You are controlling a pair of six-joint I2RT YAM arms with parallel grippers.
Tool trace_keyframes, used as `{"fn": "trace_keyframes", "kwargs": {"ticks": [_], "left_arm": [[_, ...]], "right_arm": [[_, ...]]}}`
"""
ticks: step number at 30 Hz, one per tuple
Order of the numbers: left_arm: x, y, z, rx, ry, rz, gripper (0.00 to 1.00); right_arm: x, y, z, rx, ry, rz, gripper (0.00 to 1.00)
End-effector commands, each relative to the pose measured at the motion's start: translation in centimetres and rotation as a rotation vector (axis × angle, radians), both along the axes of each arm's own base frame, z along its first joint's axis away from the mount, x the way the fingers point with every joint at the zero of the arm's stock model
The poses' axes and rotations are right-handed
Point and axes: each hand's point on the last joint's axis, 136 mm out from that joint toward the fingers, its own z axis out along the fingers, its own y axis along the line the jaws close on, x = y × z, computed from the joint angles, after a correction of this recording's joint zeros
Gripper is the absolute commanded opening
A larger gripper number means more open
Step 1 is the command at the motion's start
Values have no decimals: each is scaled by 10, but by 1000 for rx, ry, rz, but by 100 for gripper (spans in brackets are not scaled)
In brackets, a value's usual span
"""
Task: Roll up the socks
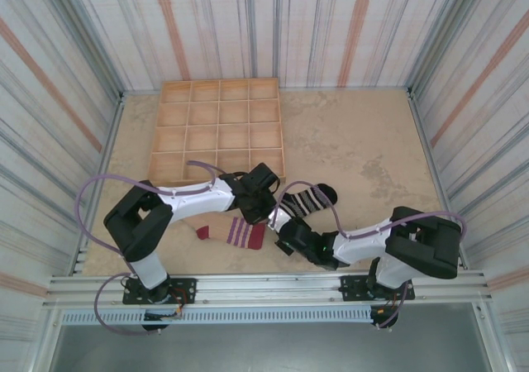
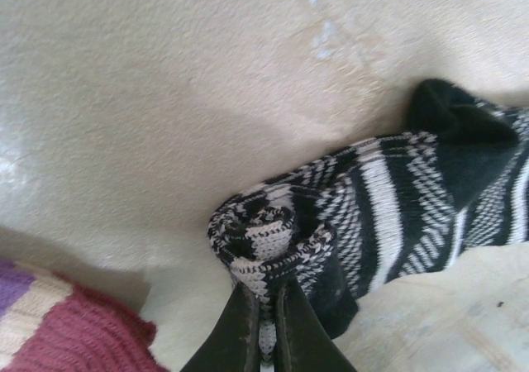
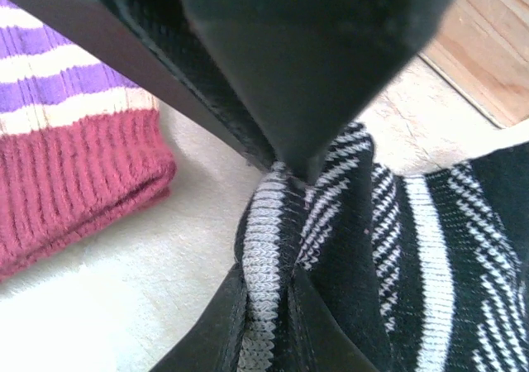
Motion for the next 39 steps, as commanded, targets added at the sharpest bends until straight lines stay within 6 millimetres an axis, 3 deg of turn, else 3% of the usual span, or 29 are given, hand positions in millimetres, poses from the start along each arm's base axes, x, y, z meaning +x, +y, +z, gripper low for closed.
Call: {"fn": "trace_keyframes", "kwargs": {"ticks": [1,3,11,25,29,33,39], "left_arm": [[-12,2,4,2,-12,-53,0],[-9,1,6,-5,-22,-54,1],[2,-1,16,-37,-78,-48,37],[10,18,27,44,-151,-110,46],[11,15,30,28,-181,-114,57],[9,9,28,23,-179,-126,58],[8,4,26,-8,-218,-95,54]], "right_arm": [[-2,-9,-13,45,140,-43,0],[-4,-11,-15,71,186,-46,0],[-4,-24,-26,180,365,-114,0],[-7,-35,-37,335,554,-200,0],[-6,-39,-35,435,671,-211,0],[-6,-39,-33,523,806,-228,0],[-1,-56,-28,680,908,-295,0]]}}
